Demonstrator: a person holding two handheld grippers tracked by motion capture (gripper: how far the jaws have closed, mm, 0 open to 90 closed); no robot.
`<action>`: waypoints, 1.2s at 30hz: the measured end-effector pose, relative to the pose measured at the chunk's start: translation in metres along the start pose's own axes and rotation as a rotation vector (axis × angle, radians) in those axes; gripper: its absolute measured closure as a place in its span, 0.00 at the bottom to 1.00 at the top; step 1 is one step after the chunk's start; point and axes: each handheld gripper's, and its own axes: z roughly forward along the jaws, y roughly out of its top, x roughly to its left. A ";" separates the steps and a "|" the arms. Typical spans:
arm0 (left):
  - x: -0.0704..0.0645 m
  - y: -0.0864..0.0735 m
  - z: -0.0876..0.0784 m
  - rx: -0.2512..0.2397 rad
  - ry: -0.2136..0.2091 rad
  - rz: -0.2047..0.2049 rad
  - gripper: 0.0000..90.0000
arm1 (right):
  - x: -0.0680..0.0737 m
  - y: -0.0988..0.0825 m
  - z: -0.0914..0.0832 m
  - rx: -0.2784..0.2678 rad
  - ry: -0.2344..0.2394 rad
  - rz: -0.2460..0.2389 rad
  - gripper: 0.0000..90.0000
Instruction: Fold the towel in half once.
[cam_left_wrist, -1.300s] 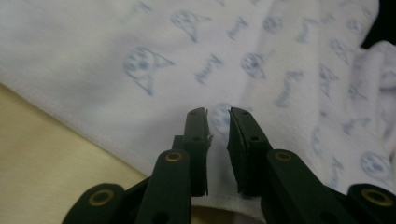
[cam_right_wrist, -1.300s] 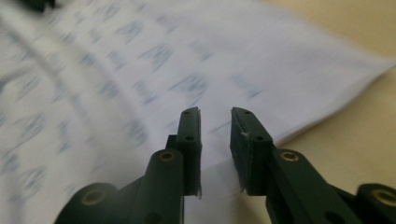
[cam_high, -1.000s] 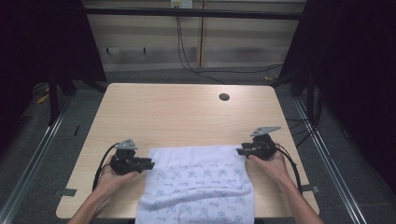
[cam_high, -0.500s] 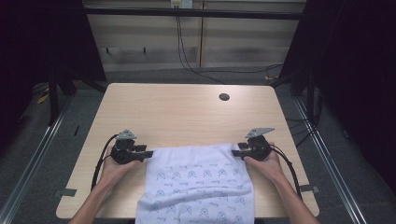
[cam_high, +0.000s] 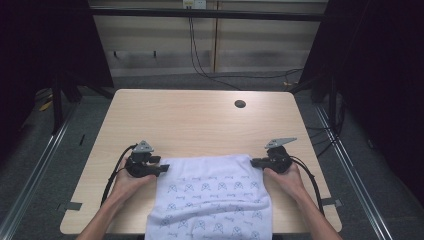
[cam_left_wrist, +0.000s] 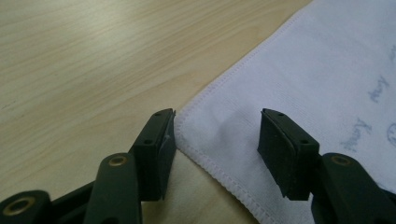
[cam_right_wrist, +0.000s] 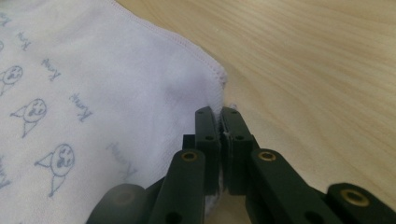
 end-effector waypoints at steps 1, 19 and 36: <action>-0.002 0.001 0.001 0.000 -0.026 0.007 0.60 | 0.000 0.000 -0.001 -0.011 0.001 0.002 0.96; 0.009 0.039 -0.052 -0.246 -0.122 -0.068 0.96 | -0.010 0.042 -0.057 -0.274 0.066 0.050 0.97; 0.040 0.147 -0.084 -0.453 -0.051 -0.081 0.97 | -0.038 0.158 -0.104 -0.396 -0.065 0.026 0.97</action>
